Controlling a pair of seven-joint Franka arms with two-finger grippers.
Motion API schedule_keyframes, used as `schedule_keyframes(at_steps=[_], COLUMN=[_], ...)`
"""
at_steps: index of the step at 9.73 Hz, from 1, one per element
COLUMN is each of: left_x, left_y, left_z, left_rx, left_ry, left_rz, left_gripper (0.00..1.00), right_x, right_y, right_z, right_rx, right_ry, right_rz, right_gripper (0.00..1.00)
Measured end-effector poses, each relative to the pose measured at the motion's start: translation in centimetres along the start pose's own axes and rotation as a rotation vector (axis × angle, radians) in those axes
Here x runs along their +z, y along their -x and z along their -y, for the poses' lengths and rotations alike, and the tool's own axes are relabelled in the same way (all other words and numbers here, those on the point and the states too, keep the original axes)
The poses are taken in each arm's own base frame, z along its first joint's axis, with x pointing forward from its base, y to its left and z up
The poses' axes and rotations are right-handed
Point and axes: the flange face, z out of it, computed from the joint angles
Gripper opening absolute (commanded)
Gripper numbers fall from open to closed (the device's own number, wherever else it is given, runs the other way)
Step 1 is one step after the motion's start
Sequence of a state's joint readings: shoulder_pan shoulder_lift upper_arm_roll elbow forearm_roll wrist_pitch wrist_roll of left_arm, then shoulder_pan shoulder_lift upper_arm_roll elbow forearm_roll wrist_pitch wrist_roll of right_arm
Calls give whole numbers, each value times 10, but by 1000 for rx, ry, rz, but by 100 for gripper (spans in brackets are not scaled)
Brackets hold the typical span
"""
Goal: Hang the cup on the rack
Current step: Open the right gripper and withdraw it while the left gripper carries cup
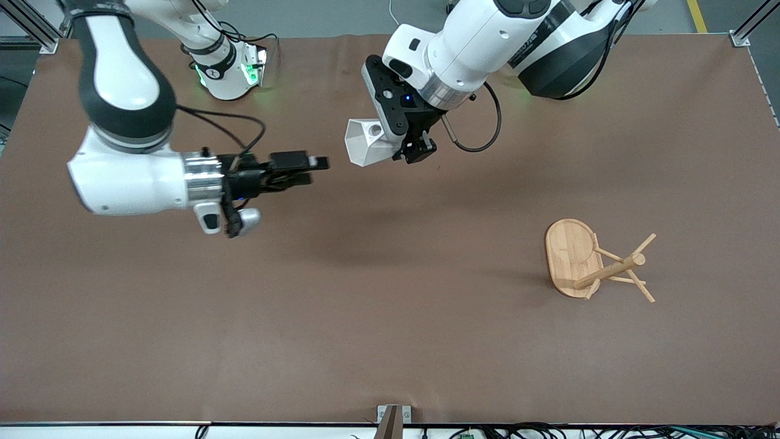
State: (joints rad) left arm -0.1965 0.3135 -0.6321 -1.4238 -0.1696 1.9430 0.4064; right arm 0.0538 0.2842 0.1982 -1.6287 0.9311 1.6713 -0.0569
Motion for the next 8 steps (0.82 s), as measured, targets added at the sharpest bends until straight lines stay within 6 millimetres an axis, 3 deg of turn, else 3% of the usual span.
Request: schedule_keyframes(at_steps=[2, 4, 6, 8], left_x=[0, -2, 7, 6], left_y=[5, 18, 33, 51], left_z=[13, 42, 62, 90], left_rx=[-132, -339, -586, -753], left_ry=[-7, -47, -135, -171], left_rz=[2, 15, 65, 79], left_gripper=[1, 1, 1, 1], right_x=[-67, -148, -226, -264], right_y=[9, 29, 53, 76], right_z=[-41, -74, -74, -53], right_rx=[55, 102, 120, 128], right_ry=[258, 579, 864, 943], right_rz=[-65, -176, -288, -346], right_gripper=[100, 100, 100, 100])
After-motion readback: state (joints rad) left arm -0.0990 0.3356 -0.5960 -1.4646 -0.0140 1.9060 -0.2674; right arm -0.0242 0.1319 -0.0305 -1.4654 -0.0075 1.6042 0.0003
